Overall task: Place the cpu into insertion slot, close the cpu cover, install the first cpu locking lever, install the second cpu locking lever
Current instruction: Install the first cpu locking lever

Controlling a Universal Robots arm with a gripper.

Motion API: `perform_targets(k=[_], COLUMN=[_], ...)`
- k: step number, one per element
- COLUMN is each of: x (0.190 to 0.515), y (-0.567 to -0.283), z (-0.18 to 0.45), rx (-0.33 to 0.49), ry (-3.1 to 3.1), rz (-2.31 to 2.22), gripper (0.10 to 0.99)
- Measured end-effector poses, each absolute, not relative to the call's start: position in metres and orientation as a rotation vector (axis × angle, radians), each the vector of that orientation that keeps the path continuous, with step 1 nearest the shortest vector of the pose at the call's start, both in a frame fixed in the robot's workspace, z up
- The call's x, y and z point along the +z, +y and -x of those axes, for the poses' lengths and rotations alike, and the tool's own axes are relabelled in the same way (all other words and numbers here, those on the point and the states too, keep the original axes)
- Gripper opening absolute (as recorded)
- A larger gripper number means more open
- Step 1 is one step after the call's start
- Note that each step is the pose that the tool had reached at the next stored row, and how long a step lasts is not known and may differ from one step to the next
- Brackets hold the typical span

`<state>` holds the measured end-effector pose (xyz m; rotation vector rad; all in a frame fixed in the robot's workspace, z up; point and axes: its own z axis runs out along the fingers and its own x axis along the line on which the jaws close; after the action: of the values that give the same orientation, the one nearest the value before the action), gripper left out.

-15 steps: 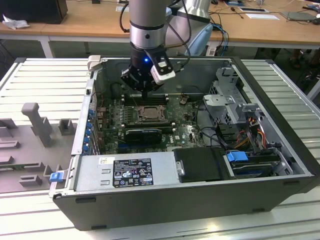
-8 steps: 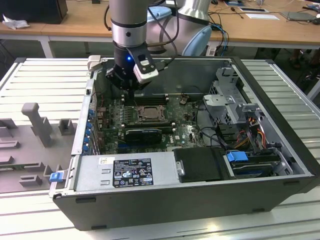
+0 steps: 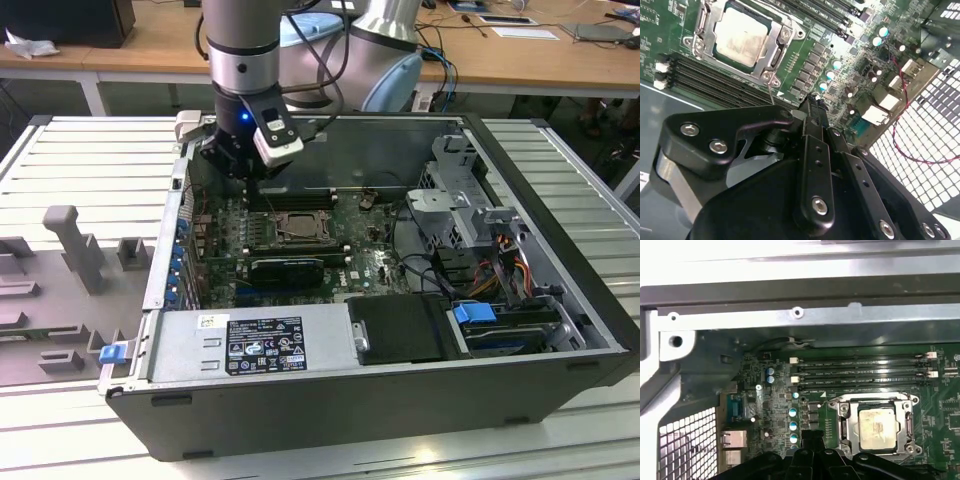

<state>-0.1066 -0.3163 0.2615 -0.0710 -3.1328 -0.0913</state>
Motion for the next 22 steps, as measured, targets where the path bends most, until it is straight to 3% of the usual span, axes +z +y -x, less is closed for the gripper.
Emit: perform_targets(k=[22], x=[0.261], y=[-0.292], z=[0.105], rx=[-0.093], ry=[-3.132], rz=[0.028], gripper=[0.106])
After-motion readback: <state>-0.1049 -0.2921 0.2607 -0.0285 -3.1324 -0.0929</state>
